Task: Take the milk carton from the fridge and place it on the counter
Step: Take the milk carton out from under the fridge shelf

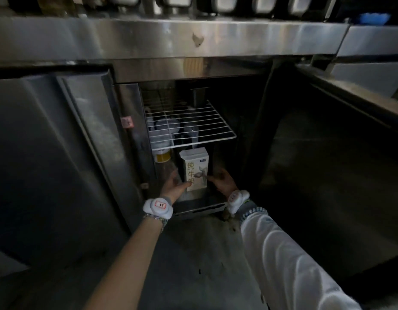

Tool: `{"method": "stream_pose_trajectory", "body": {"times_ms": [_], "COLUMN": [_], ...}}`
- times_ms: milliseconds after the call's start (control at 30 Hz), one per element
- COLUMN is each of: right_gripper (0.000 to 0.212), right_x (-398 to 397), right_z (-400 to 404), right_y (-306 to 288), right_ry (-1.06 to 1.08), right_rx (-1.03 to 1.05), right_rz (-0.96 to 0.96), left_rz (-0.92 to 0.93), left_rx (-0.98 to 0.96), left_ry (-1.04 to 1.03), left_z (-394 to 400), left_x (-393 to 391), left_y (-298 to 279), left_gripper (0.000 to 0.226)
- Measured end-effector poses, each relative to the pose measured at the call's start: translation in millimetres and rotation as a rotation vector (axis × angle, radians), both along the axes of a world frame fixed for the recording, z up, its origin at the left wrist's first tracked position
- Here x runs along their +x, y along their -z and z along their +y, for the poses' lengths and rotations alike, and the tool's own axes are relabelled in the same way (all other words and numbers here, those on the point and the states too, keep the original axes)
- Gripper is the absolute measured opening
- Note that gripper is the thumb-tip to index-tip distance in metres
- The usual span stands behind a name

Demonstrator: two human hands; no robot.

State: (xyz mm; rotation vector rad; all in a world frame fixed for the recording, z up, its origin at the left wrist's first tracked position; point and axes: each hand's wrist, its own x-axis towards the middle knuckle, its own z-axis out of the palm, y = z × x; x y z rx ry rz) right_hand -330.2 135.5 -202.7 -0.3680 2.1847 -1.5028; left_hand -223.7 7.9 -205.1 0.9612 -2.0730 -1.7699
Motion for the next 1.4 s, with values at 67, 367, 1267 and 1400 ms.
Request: {"method": "stream_pose_trajectory", "body": {"times_ms": [67,367,1267,1400], "right_gripper": [0.057,0.05,0.07,0.078], "right_x": [-20,-77,-87,-91], "right_z": [-16,-58,-69,-67], "right_y": [25,82,96,90], "right_ry": [0.017,-0.053,-0.272,-0.304], "right_rx": [0.021,-0.117,-0.314,-0.212], "right_rz": [0.021,0.139,0.184,0.156], "left_rz": [0.02,0.093,0.23,0.212], "left_rx": [0.029,0.104,0.043,0.033], "left_ry": [-0.012,-0.054,-0.002,0.037], "left_z": [-9,-52,-64,-67], "left_x": [-24,-89,-102,-102], "left_y": [22,81,104,99], "left_gripper": [0.074,0.08,0.059,0.066]}}
